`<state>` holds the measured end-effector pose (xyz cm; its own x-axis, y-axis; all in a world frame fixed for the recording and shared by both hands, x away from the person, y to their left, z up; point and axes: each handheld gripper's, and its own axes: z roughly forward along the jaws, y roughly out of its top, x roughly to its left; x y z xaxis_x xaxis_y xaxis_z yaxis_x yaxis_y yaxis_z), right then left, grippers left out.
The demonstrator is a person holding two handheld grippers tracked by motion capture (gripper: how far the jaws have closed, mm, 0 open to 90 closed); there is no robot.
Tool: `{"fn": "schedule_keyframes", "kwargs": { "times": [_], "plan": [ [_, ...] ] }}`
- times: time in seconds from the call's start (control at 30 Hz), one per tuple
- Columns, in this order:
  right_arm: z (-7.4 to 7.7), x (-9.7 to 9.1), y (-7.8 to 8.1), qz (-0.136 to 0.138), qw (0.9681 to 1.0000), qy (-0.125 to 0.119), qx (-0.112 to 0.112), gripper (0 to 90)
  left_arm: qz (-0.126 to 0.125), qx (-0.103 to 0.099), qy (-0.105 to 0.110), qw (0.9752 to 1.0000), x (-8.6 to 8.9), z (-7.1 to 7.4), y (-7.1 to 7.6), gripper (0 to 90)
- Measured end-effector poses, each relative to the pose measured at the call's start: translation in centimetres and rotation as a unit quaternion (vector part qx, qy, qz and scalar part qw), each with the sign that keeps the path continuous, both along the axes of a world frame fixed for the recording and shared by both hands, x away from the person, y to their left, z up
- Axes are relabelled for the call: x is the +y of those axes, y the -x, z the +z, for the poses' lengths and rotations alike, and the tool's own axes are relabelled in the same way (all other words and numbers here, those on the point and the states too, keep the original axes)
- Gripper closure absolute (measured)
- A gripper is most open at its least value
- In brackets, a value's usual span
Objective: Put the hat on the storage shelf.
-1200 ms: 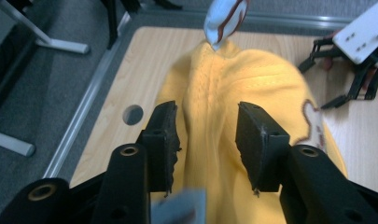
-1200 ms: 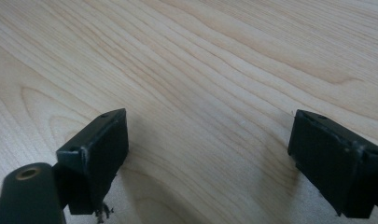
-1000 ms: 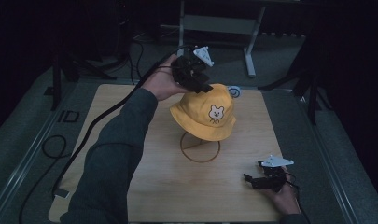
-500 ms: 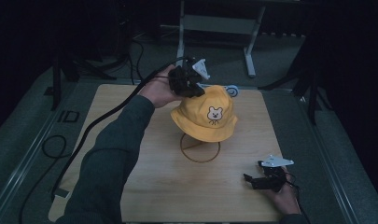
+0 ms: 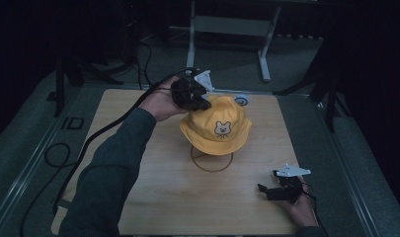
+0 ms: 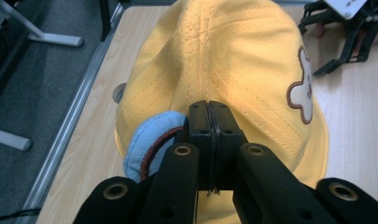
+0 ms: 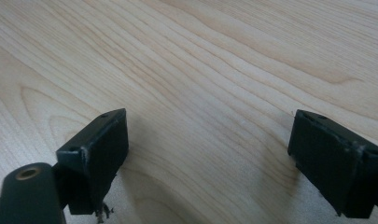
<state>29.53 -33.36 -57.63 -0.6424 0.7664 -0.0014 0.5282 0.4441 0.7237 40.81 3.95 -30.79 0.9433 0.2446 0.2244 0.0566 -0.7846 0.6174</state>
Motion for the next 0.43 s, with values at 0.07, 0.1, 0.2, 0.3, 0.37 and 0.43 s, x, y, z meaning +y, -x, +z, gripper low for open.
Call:
{"fn": "schedule_keyframes", "kwargs": {
  "times": [0.07, 0.1, 0.2, 0.3, 0.37, 0.43],
  "plan": [
    [0.0, 0.0, 0.0, 0.000, 1.0000, 0.000, 0.000, 12.1, -0.004, 0.001, 0.015, 0.9999, 0.4, 0.3, 0.3, 86.2],
    [0.0, 0.0, 0.0, 0.000, 1.0000, 0.000, 0.000, 12.1, -0.004, -0.001, 0.020, 0.9998, 0.6, 0.5, 0.4, 85.1],
    [0.0, 0.0, 0.0, 0.000, 1.0000, 0.000, 0.000, 12.1, -0.004, -0.004, 0.033, 0.9994, 1.5, 1.1, 0.6, 81.0],
    [0.0, 0.0, 0.0, 0.000, 1.0000, 0.000, 0.000, 12.1, -0.001, -0.007, 0.047, 0.9989, 2.3, 1.6, 0.9, 79.0],
    [0.0, 0.0, 0.0, 0.000, 1.0000, 0.000, 0.000, 12.1, 0.005, -0.011, 0.049, 0.9987, 2.9, 1.8, 1.0, 78.3],
    [0.0, 0.0, 0.0, 0.000, 1.0000, 0.000, 0.000, 12.1, 0.011, -0.015, 0.053, 0.9984, 3.3, 2.0, 1.0, 77.4]
  ]
}}
